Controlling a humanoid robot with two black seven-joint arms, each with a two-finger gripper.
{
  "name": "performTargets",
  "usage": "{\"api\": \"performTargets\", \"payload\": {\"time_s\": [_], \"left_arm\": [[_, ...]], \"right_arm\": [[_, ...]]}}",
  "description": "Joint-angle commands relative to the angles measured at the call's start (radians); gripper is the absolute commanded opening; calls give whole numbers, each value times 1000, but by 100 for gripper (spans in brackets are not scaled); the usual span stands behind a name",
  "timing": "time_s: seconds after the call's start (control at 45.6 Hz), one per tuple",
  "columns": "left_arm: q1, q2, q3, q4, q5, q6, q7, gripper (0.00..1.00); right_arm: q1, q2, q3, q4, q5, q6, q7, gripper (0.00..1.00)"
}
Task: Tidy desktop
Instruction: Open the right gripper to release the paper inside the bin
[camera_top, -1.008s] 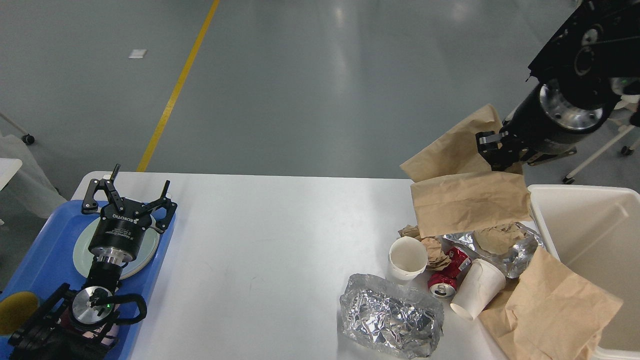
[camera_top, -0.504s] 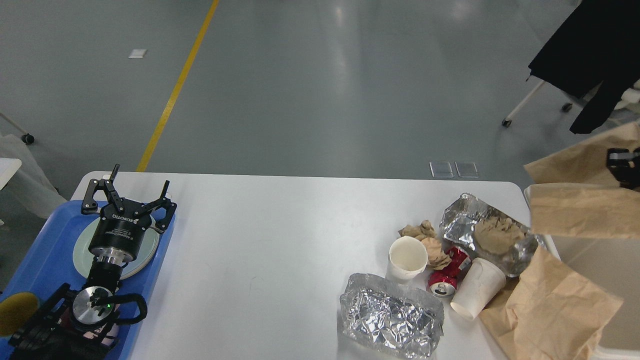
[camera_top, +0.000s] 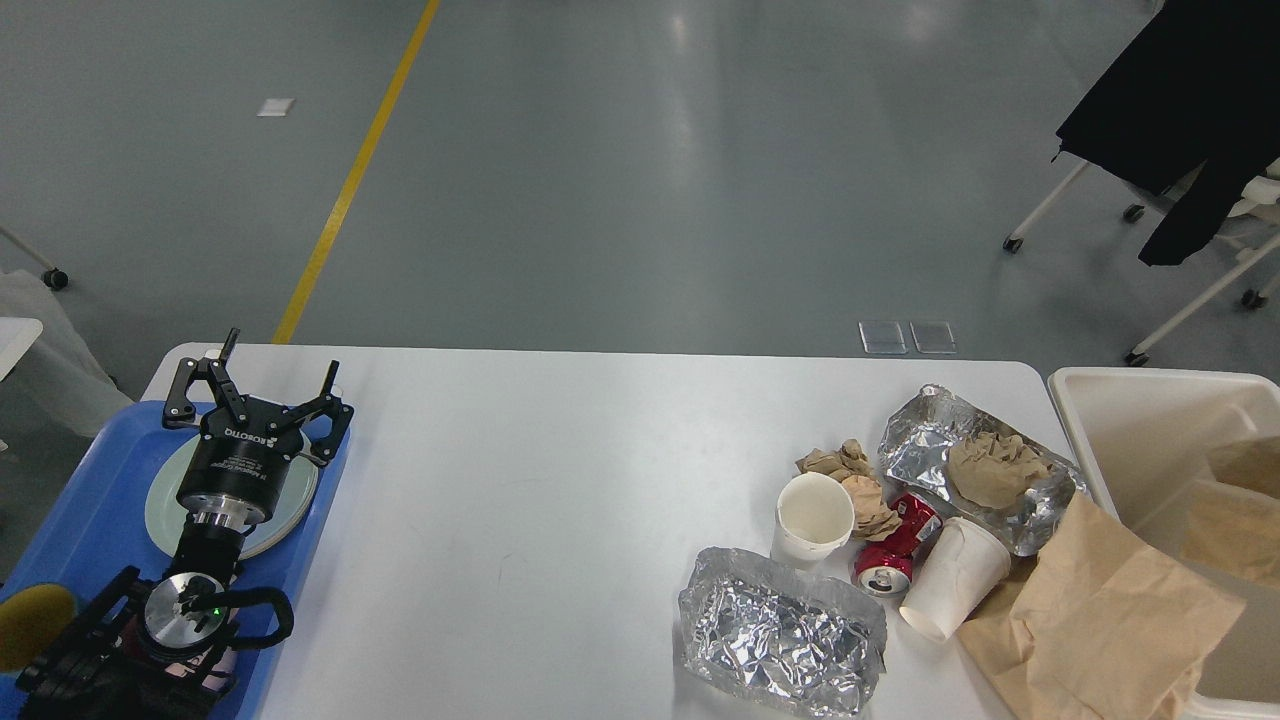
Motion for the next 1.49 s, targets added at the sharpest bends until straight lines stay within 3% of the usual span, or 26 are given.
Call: {"api": "performTargets", "payload": {"time_s": [0.0,0.351,0.855,0.877,0.921,0.965,1.008,1.052,1.469], "left_arm": [[-1,0,0,0,0,0,0,97],[-1,0,0,0,0,0,2,97],[-1,0,0,0,0,0,0,97],[-1,0,0,0,0,0,0,97],[-1,0,0,0,0,0,2,97],[-1,0,0,0,0,0,0,97],[-1,0,0,0,0,0,0,97],[-1,0,0,0,0,0,2,97],[-1,0,0,0,0,0,0,97]], "right_arm": [[-227,91,114,-148,13,-136,0,0],[-502,283,274,-348,16,-314,-2,0],[-554,317,275,-348,16,-340,0,0],[-554,315,274,-349,16,-342,0,9],[-554,315,275,-349,16,-346,1,42],[-555,317,275,-349,16,-360,3,67],[-555,318,275,-349,16,-381,3,86],[-555,320,277,-346,16,-398,4,99],[-496,304,277,-313,11,-392,0,100]]}}
